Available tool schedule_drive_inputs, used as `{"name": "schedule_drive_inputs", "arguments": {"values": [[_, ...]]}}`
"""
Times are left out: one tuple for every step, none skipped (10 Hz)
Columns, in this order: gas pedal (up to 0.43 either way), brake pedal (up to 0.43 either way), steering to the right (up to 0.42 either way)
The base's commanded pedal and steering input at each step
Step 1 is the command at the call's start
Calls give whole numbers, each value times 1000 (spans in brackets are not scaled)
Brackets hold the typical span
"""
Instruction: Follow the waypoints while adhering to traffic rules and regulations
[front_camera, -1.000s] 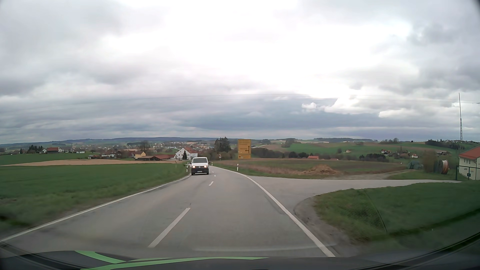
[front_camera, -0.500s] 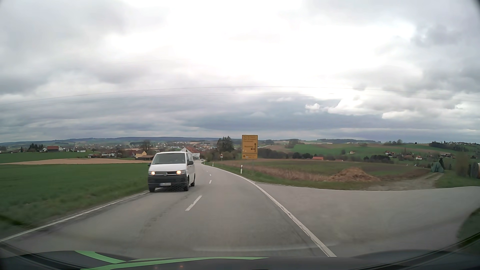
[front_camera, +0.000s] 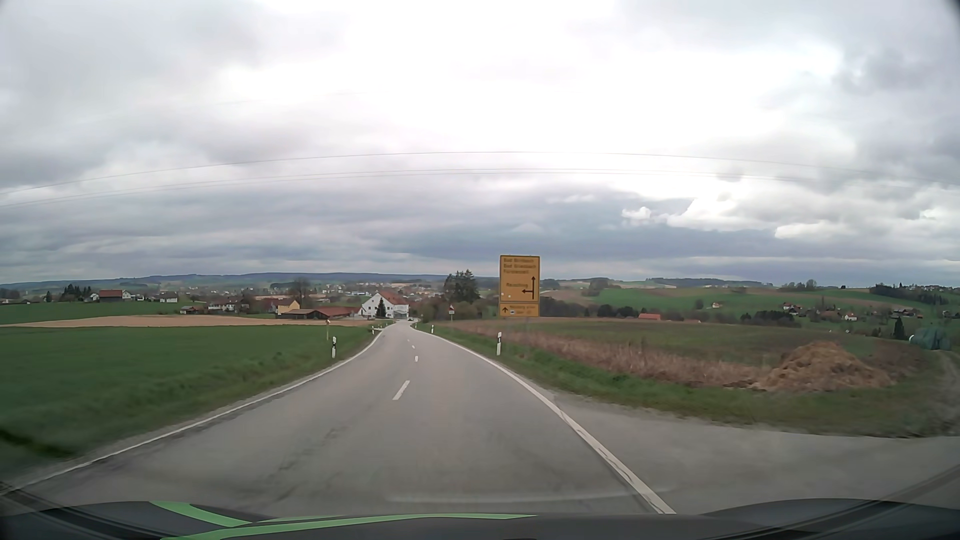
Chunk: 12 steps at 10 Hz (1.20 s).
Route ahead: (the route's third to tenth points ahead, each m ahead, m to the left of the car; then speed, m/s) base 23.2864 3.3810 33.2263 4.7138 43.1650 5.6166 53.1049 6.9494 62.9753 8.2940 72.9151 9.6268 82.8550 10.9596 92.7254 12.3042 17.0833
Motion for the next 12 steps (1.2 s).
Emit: {"name": "schedule_drive_inputs", "arguments": {"values": [[0,0,-18],[0,0,-19],[0,0,-19],[0,0,-20],[0,0,-20],[0,0,-20],[0,0,-20],[0,0,-20],[0,0,-19],[0,0,-19],[0,0,-18],[0,0,-17]]}}
